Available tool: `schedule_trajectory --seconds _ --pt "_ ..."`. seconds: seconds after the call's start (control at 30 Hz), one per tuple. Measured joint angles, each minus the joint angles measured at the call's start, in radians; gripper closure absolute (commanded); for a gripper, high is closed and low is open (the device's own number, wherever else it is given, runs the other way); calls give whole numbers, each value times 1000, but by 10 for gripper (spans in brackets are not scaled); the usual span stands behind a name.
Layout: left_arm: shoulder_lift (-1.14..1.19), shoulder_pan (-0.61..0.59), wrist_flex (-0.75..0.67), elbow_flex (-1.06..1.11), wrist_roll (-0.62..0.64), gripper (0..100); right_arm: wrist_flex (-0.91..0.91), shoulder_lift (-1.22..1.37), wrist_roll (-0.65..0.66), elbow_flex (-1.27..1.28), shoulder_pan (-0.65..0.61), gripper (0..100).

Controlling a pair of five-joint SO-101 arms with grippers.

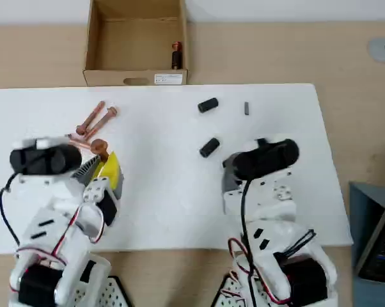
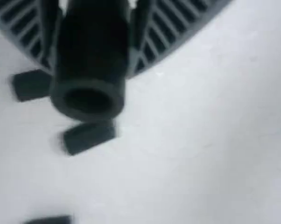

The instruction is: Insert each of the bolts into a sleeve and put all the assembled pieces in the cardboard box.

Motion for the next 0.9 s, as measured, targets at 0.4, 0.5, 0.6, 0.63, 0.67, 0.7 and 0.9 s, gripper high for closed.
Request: schedule_trajectory --seconds 0.4,0.5,0.6,0.63,0.67,0.7,0.9 --pt "-17 0 0 -5 285 995 -219 3 -3 144 -267 989" --pt "-17 0 0 -43 290 995 -249 3 -3 178 -322 989" --pt "-18 0 0 -77 290 995 -261 5 -3 199 -385 989" --pt "-20 0 0 -84 295 995 -261 5 -3 201 -400 989" --pt "-20 2 0 -91 305 995 -261 5 -3 203 -413 989" --pt "-20 18 0 -97 318 995 -262 5 -3 206 -425 989" --pt "-21 144 0 -104 382 995 -262 5 9 207 -485 989"
